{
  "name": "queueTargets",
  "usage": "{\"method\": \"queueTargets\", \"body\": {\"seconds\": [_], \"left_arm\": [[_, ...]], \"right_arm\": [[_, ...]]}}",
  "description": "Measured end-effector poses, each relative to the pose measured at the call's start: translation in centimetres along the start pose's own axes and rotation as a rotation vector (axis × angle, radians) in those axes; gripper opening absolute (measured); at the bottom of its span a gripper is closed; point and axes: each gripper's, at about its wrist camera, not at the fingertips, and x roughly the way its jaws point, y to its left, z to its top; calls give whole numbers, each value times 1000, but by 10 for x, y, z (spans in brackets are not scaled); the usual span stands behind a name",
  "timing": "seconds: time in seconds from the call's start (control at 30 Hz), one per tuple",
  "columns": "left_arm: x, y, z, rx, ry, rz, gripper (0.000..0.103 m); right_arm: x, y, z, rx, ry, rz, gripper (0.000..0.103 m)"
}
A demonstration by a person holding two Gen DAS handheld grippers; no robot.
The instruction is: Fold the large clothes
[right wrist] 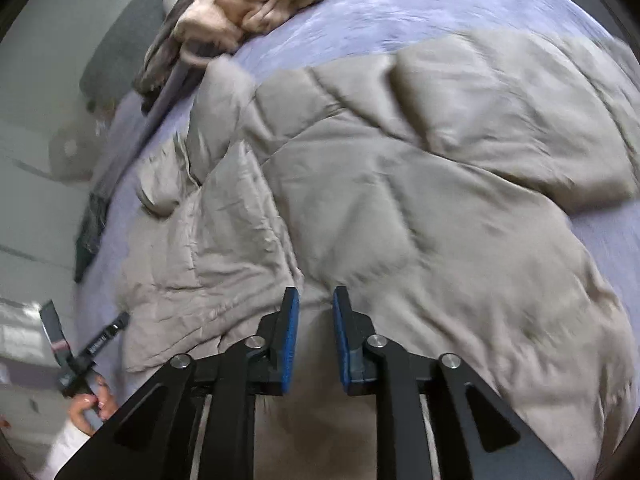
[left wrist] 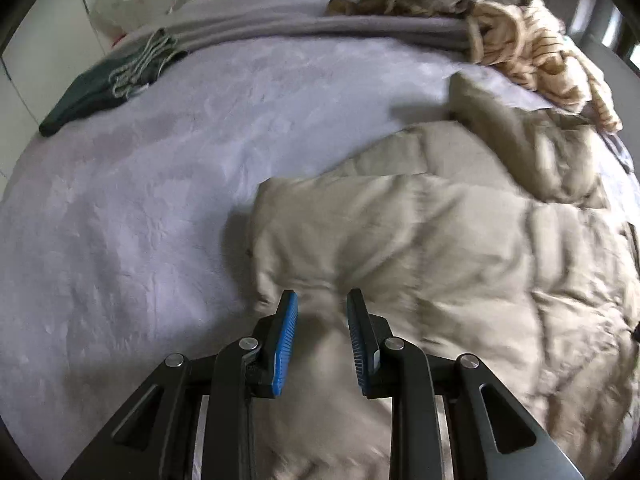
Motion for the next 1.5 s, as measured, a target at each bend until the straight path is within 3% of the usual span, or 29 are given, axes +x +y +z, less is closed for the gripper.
{"method": "queueTargets", "body": {"seconds": [0.07,0.2,0.27,0.3,0.33,0.43,0.53,0.63,0.73,1.07,1.27,1.5], "left_arm": [[-13,-15,-5,27,-7,-17,28],[-25,-51,-14,70,17,-12,28],[-29,-70,-17,77,18,-26,29],[-31,-78,-18,78,19,-35,59],[-33,-88,-20,78,17,-39,103],[-45,-120,-25,107,-38,-37,102],[-47,-148,-28,136,-21,-40,102],[-46,-176,-27,167,6,-47,102],[-42,-197,-28,186,26,-53,102],[-40,-265,-43,270,80,-114,102],[-38,-292,-44,280,104,-127,102],[-38,-307,-40,284,105,-135,102]], "right_arm": [[-12,-12,-4,42,-10,17,46],[-30,-37,-10,103,-27,45,48],[-36,-53,-13,134,-31,54,54],[-41,-61,-14,149,-35,57,57],[-44,-67,-14,162,-40,57,59],[-56,-89,-13,197,-53,60,60],[-66,-111,-12,227,-67,59,70],[-78,-135,-8,259,-83,55,73],[-86,-158,-2,303,-102,77,85],[-99,-225,26,421,-185,161,87],[-93,-250,48,453,-165,138,87],[-89,-298,62,620,-195,253,87]]}}
